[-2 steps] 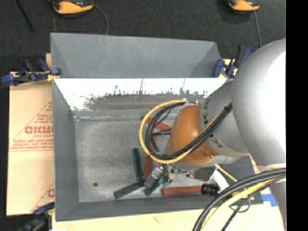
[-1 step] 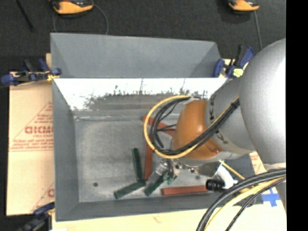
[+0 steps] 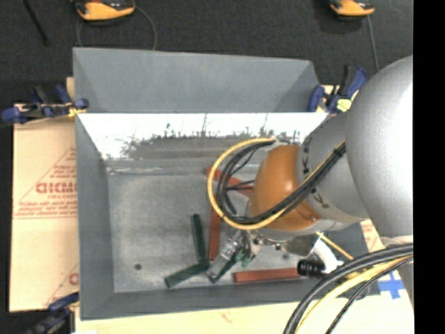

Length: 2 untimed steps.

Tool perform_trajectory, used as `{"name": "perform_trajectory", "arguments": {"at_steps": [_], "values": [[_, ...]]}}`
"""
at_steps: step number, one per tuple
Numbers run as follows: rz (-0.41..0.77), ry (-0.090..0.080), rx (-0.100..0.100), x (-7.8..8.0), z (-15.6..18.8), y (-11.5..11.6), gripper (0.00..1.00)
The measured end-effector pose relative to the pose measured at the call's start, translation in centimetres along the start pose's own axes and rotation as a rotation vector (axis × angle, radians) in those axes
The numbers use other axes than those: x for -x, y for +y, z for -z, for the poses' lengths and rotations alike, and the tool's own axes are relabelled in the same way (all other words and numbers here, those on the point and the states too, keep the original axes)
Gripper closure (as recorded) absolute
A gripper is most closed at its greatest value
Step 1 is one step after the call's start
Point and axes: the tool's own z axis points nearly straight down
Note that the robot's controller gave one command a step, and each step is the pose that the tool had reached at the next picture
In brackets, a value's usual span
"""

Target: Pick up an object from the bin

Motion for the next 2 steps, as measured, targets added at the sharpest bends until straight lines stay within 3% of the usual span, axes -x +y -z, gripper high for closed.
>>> {"name": "perform_trajectory", "arguments": {"at_steps": [1, 2], "values": [[-0.12, -0.003, 0.002, 5.0, 1.1, 1.8, 0.0], [0.175, 0.002, 0.0, -1.9, -1.6, 7.6, 0.0]]}}
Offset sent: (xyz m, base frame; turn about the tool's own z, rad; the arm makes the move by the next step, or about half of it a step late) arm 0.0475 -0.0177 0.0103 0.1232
